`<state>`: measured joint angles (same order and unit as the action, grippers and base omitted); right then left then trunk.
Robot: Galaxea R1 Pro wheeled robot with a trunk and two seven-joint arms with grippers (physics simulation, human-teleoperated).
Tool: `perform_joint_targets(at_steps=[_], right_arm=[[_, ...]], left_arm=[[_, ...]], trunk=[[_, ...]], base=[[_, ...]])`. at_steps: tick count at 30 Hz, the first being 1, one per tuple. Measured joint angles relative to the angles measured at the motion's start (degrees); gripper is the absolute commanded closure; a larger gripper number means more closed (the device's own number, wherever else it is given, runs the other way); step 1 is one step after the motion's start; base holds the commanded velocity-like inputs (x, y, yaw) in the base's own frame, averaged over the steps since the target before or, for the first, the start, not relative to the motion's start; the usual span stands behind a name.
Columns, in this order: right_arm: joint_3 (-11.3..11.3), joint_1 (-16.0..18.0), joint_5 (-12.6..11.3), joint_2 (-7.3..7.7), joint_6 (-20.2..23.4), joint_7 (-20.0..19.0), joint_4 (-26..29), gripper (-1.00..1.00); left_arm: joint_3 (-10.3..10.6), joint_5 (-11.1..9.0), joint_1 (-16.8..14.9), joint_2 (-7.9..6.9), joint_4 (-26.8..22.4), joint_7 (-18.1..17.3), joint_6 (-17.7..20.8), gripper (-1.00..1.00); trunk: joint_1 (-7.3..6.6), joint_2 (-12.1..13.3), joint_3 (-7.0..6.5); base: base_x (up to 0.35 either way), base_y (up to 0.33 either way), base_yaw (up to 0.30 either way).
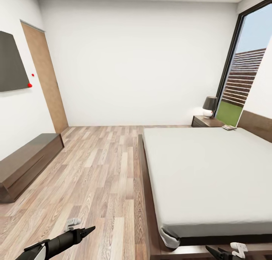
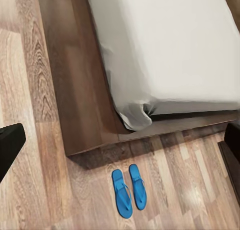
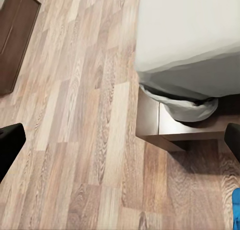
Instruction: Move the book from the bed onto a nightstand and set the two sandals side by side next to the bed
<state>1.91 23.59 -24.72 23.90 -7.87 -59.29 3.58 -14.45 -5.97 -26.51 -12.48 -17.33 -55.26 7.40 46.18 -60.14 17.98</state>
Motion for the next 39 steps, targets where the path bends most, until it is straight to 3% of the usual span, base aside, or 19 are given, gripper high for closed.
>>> perform_joint_targets(at_steps=[39], right_arm=[[-0.1, 0.0, 0.0, 0.00, 0.0, 0.0, 0.0, -1.00]], left_arm=[[0.0, 0.0, 0.0, 0.00, 0.0, 0.0, 0.0, -1.00]], trunk=[[-8.57, 15.7, -7.02]], base=[[0.000, 0.000, 0.000]])
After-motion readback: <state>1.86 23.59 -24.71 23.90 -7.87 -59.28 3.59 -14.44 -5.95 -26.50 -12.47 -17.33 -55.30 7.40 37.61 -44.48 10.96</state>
